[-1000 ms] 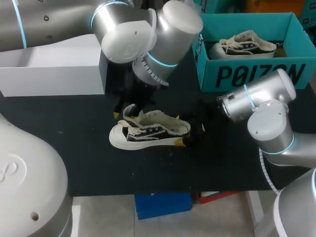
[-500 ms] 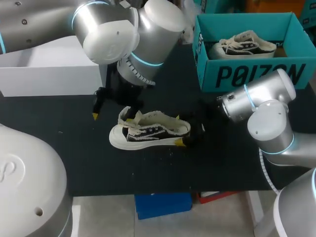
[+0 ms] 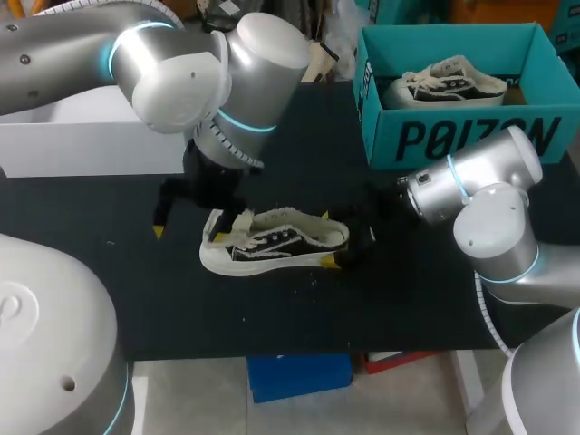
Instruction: Take the shoe out of the shoebox, open the shoe tongue, remove and reinsert the insole, then place the shoe into the shoebox
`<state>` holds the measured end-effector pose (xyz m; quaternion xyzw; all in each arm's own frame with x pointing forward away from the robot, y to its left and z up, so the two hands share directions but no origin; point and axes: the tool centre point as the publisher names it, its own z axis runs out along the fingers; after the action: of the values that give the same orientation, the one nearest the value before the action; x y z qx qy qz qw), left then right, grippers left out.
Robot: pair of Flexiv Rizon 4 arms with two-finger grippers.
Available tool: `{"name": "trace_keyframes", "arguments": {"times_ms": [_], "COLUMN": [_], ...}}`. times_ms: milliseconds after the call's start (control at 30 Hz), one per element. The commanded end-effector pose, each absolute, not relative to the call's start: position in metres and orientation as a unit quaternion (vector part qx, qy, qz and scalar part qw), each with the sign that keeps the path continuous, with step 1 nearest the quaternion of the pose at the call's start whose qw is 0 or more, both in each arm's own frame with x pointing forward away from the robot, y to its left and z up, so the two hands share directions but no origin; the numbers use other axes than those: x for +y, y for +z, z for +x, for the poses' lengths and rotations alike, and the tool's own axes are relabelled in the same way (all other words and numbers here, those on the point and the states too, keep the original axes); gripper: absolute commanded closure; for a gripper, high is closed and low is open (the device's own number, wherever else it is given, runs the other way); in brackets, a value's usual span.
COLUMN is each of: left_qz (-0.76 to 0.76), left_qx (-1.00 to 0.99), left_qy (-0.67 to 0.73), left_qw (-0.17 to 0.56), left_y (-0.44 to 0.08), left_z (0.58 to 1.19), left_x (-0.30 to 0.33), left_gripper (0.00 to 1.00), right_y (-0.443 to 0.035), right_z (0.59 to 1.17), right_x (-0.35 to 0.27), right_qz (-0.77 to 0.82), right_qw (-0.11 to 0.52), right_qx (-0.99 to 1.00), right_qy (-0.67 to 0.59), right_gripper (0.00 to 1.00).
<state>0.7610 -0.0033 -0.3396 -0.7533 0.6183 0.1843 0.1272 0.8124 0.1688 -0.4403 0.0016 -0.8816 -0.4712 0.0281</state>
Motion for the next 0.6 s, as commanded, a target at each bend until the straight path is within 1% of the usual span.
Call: {"name": "trace_keyframes", "arguments": {"times_ms": [33,233,433,533,600], "left_qz": [-0.753,-0.754,-0.731,-0.661,-0.603], "left_qx": [0.618,0.617,0.655,0.742,0.791], "left_qy": [0.189,0.192,0.152,0.067,0.038], "left_qw": [0.122,0.118,0.117,0.088,0.098], "left_y": [-0.348,-0.349,-0.324,-0.299,-0.284], "left_z": [0.762,0.760,0.759,0.760,0.762], "left_x": [0.003,0.005,0.001,-0.009,-0.018], "left_gripper": [0.00,0.00,0.00,0.00,0.00], "right_y": [-0.446,-0.446,-0.446,-0.446,-0.446], "right_z": [0.813,0.813,0.813,0.813,0.813], "right_x": [0.169,0.169,0.169,0.169,0.169], "right_qz": [0.000,0.000,0.000,0.000,0.000], "right_qw": [0.028,0.028,0.028,0.028,0.028], "right_qx": [-0.882,-0.882,-0.882,-0.882,-0.882], "right_qy": [-0.470,-0.470,-0.470,-0.470,-0.470], "right_gripper": [1.00,1.00,1.00,1.00,1.00]}}
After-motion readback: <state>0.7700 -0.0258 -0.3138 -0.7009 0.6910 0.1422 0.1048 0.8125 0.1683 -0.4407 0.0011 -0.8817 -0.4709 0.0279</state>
